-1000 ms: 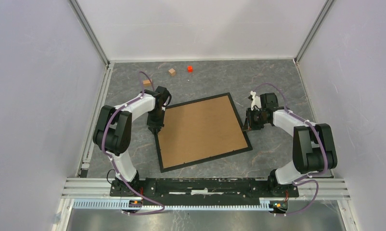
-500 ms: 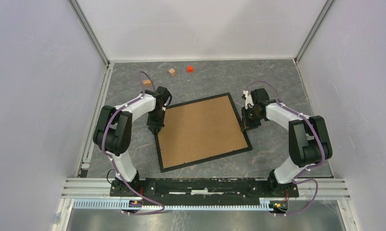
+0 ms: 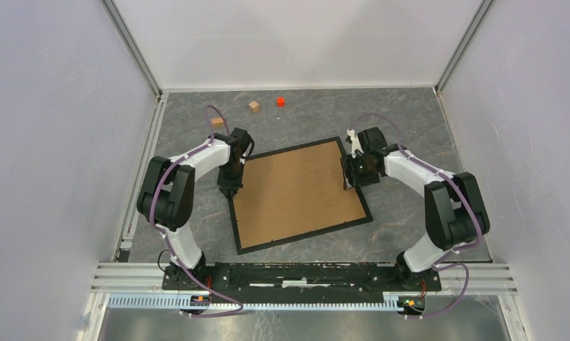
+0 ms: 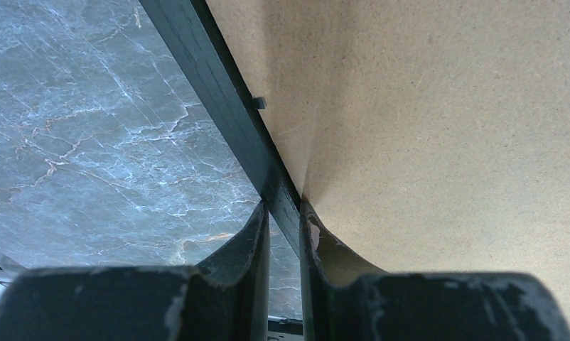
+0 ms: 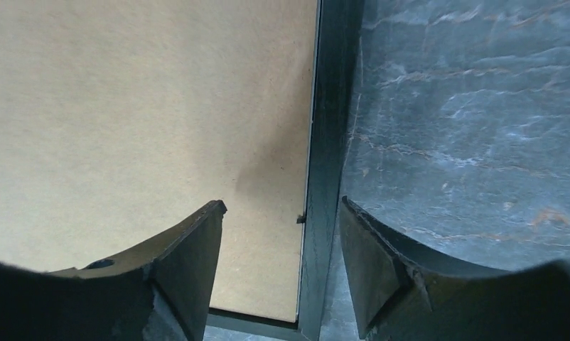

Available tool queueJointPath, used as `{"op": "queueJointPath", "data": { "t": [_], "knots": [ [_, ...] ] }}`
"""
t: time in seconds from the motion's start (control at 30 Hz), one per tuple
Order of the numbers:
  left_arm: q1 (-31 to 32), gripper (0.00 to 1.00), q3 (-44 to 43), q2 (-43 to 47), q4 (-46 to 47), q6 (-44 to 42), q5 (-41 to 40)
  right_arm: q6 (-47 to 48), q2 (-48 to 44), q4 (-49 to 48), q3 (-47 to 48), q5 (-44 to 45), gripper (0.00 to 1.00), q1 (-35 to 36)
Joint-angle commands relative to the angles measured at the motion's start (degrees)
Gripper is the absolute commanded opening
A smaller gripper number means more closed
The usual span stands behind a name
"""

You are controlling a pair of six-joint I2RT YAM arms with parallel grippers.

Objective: Put the photo into the frame

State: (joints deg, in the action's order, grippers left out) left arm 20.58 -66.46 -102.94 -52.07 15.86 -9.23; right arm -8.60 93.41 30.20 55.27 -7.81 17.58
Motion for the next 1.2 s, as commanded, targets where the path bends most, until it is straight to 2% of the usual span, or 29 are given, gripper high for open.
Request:
{"op": "queueJointPath", "data": {
  "t": [0.0, 0.13, 0.23, 0.3, 0.67, 1.17],
  "knots": [
    [1.91, 0.02, 1.20, -0.08, 6.92, -0.92, 4.72, 0.51, -6.01, -3.29, 3.60, 1.46, 0.67, -4.24],
    [1.90, 0.02, 0.98, 0.07, 6.92, -0.96, 5.06, -0.96, -2.18, -6.32, 6.12, -6.13, 0.60, -9.33],
    [1.84, 0.02, 1.05, 0.19, 6.90, -1.00, 5.59, -1.95, 3.78, -6.39, 10.71, -10.99, 0.46, -9.83],
    [1.86, 0.02, 1.13, 0.53, 6.91, -1.00, 5.55, -2.92, 6.36, -7.78, 12.82, -13.40, 0.42, -9.96],
    [1.90, 0.02, 0.71, 0.20, 7.39, -0.92, 7.02, -2.29, 15.25, -12.04, 17.62, -13.53, 0.26, -10.07],
    [1.88, 0.02, 0.54, -0.07, 7.35, -0.92, 7.22, -1.57, 19.39, -11.68, 17.96, -14.46, 0.22, -10.00]
  ]
}}
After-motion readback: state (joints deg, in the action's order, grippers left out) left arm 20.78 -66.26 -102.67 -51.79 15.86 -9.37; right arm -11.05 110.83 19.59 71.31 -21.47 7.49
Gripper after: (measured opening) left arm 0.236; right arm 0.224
